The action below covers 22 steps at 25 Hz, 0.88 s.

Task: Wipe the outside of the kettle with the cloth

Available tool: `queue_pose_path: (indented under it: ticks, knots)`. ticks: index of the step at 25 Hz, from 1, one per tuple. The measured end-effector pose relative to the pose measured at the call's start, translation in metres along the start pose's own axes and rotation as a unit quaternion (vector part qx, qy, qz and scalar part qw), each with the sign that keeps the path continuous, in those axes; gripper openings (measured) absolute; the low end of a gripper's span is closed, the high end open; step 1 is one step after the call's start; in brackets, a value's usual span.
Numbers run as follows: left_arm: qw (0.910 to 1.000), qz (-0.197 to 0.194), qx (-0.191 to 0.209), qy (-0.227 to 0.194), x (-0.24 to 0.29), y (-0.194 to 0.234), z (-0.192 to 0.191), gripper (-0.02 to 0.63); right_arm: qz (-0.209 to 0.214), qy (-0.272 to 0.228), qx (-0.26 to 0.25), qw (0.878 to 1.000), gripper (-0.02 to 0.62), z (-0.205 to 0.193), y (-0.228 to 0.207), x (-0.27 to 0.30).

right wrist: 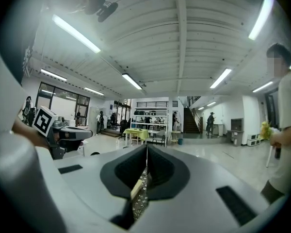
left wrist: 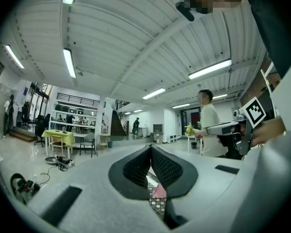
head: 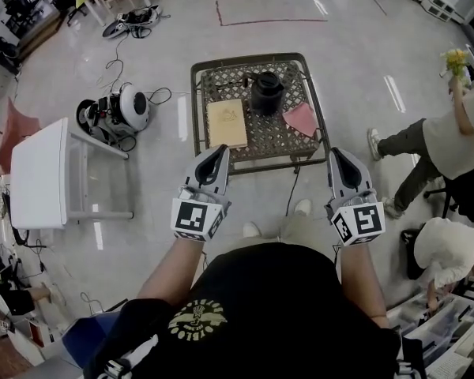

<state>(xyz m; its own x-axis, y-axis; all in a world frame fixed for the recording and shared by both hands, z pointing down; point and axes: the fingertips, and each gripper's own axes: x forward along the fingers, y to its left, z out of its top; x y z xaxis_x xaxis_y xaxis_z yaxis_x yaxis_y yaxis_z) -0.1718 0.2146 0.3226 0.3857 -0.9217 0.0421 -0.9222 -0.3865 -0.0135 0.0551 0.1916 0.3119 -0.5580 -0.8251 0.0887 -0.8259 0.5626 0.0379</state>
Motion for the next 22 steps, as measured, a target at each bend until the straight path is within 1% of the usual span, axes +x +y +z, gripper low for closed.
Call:
queue_pose_path:
  ticks: [6, 10, 14, 17, 22]
  knots:
    - [0.9999, 0.014, -0.004, 0.008, 0.006, 0.009, -0.004, 0.006, 0.011, 0.006, -0.001, 1.0, 0.012, -0.001, -0.004, 0.008]
    - [0.9996, 0.021, -0.012, 0.014, 0.024, 0.012, -0.014, 0.005, 0.012, 0.011, -0.002, 1.0, 0.012, -0.01, -0.018, 0.015]
    - [0.9997, 0.018, -0.002, 0.016, 0.047, 0.006, -0.011, 0.006, 0.017, 0.022, 0.01, 1.0, 0.012, -0.021, -0.032, 0.03]
    - [0.9996, 0.023, -0.003, 0.016, 0.062, 0.012, -0.006, 0.006, 0.03, 0.02, 0.011, 0.999, 0.011, -0.02, -0.036, 0.05]
    - [0.9993, 0.03, 0.003, 0.02, 0.083, 0.016, -0.008, 0.005, 0.043, 0.019, 0.018, 0.999, 0.012, -0.026, -0.052, 0.071]
